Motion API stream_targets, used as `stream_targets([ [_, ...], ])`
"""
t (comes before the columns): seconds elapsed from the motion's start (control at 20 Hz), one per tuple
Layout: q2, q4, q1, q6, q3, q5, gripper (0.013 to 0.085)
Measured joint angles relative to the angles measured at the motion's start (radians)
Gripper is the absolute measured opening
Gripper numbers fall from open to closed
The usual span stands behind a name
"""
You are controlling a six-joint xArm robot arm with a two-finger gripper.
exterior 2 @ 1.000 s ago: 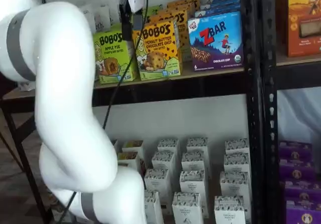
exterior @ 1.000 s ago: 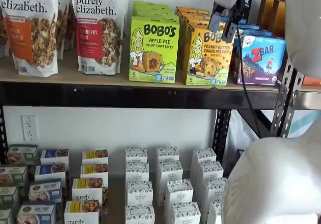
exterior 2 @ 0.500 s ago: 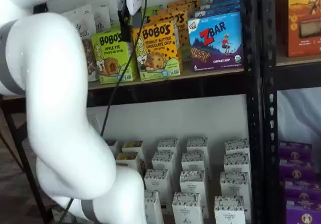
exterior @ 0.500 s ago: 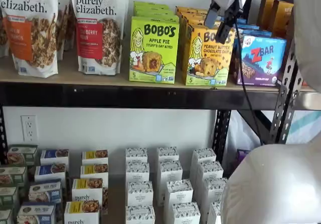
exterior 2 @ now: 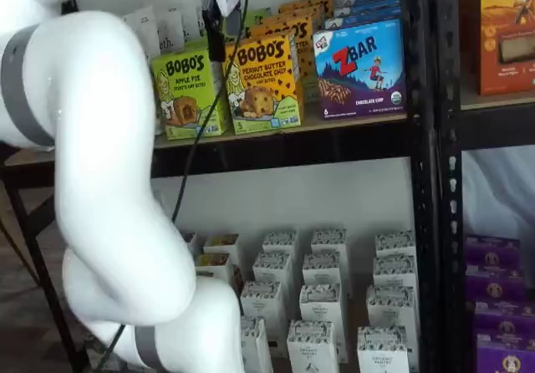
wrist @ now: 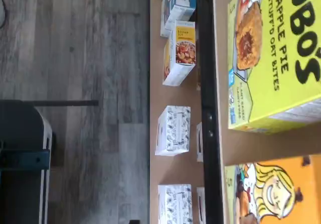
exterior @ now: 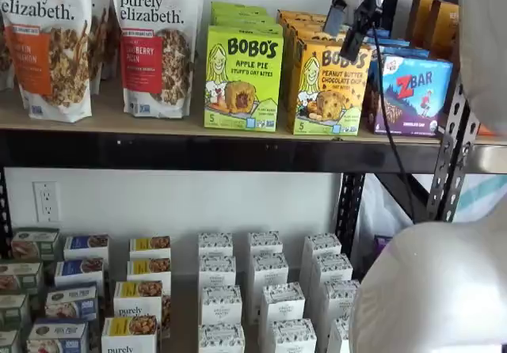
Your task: Pick up the orange box on the top shelf, the fifth box from the left
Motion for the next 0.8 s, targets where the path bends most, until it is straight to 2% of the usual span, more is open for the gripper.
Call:
stream_targets([
  [0.3,0.060,-0.019,-0.005,-0.008,-0.071,0.005,0.0850],
  [0.8,0.143,-0.068,-0.007,-0.032,-0.120,-0.059,0.0850],
])
